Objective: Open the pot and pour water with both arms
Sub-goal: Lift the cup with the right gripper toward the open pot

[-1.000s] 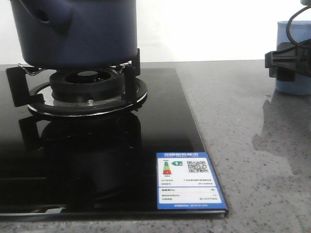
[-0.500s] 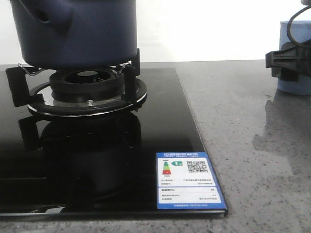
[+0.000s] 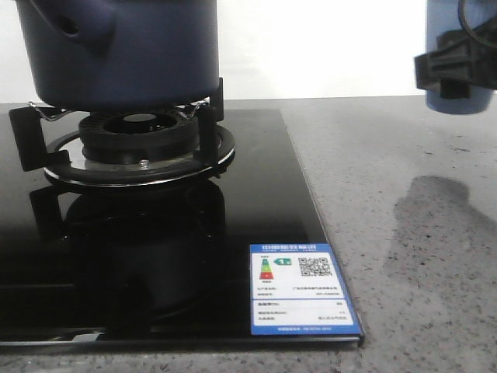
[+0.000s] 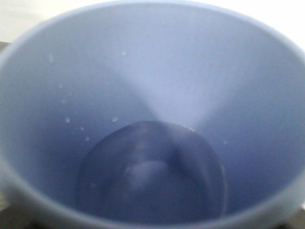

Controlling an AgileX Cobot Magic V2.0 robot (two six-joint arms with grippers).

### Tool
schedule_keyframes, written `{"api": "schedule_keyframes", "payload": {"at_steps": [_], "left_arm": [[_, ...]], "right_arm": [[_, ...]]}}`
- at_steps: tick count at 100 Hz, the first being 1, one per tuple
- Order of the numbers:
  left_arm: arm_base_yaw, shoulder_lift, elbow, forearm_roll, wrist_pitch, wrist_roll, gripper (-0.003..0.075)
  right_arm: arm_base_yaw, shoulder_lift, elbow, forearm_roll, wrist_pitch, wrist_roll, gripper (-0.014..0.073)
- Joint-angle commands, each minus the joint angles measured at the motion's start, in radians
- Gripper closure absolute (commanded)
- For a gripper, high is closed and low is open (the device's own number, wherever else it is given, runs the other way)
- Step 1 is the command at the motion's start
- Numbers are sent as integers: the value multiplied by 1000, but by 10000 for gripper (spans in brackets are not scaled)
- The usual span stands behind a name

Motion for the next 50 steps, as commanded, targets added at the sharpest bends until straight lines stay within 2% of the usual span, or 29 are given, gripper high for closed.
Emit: {"api": "schedule_keyframes", "payload": {"at_steps": [1,29,50], "left_arm": [[2,-21,-40,1,-109,-2,370],[2,-21,-40,1,-109,-2,370],[2,-21,-40,1,-109,-2,370]], "right_arm": [[28,-59,-53,-81,-52,-1,249],[113,-73,-323,-140,314,-1,249],[145,-48,-585,-285,641,-1,249]]}}
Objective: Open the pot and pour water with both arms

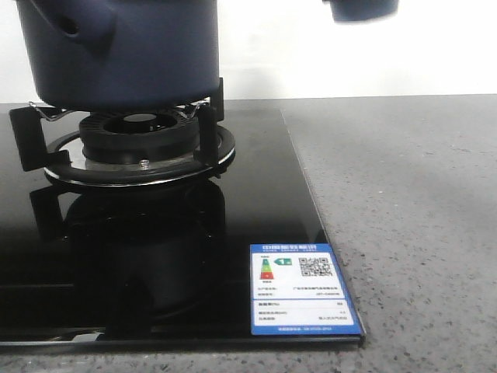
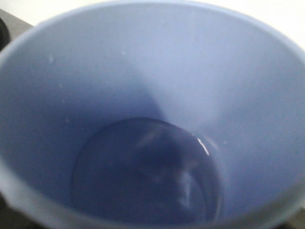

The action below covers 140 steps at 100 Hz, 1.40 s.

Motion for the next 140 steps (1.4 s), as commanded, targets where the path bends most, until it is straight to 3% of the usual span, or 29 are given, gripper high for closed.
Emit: {"api": "schedule_keyframes", "payload": {"at_steps": [1,19,59,104,140], "left_arm": [[2,-21,-40,1,-109,-2,370],[2,-21,-40,1,-109,-2,370],[2,-21,-40,1,-109,-2,370],[2,-21,-40,1,-109,-2,370],[2,-21,-40,1,-109,-2,370]], "right_arm": [[12,-18,-131,-73,65,-3,249],[68,58,-312,-192,270,-3,249],[259,174,-500,-603,408,-3,249],[329,233,-513,-938,405,-3,249],[329,252,-513,-1099,364,-3,249]]}}
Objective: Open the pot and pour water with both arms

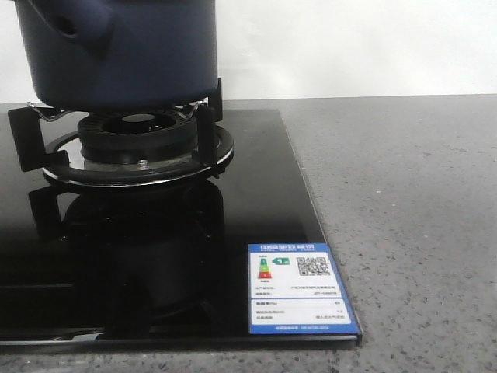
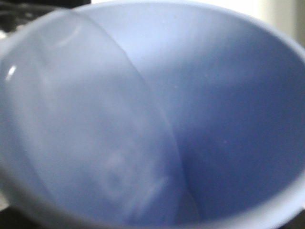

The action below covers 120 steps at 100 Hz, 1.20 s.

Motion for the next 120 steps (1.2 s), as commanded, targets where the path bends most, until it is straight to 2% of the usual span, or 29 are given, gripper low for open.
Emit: {"api": "schedule_keyframes", "payload": {"at_steps": [1,87,120], "left_arm": [[2,-21,-40,1,-109,-2,370],[2,-21,-40,1,-109,-2,370],[2,-21,-40,1,-109,-2,370]], "right_arm": [[3,-34,-46,-92,-60,-3,249],[3,-32,-46,-549,-175,-3,249],[3,-32,-52,-597,-186,-3,249]]}}
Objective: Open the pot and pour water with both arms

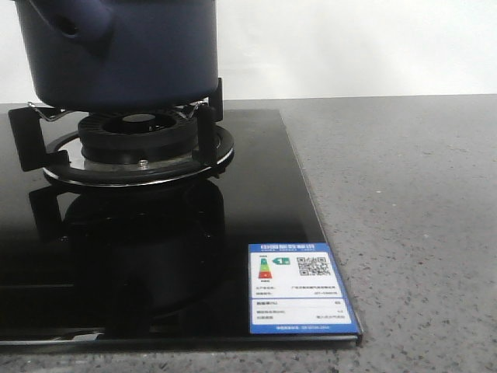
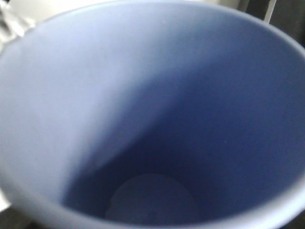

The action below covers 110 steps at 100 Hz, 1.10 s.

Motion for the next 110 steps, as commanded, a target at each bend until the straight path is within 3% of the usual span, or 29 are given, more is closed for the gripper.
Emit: {"api": "schedule_keyframes", "payload": {"at_steps": [1,58,72,85,99,110], "left_arm": [[2,-21,-40,1,-109,-2,370],[2,-21,-40,1,-109,-2,370],[2,-21,-40,1,-109,-2,370],[2,-21,-40,1,-109,-2,370],[2,-21,-40,1,-109,-2,370],[-1,-21,-40,1,-109,-2,370]], "right_arm": [[3,-46,-42,-49,-15,-3,249],[3,-46,-42,-49,-19,40,249],[3,-46,-42,-39,3,155,249],[3,-50,-42,-9,87,400,249],[-14,-86,-42,135,152,554,249],[-69,-146,-30,387,116,556,249]]}}
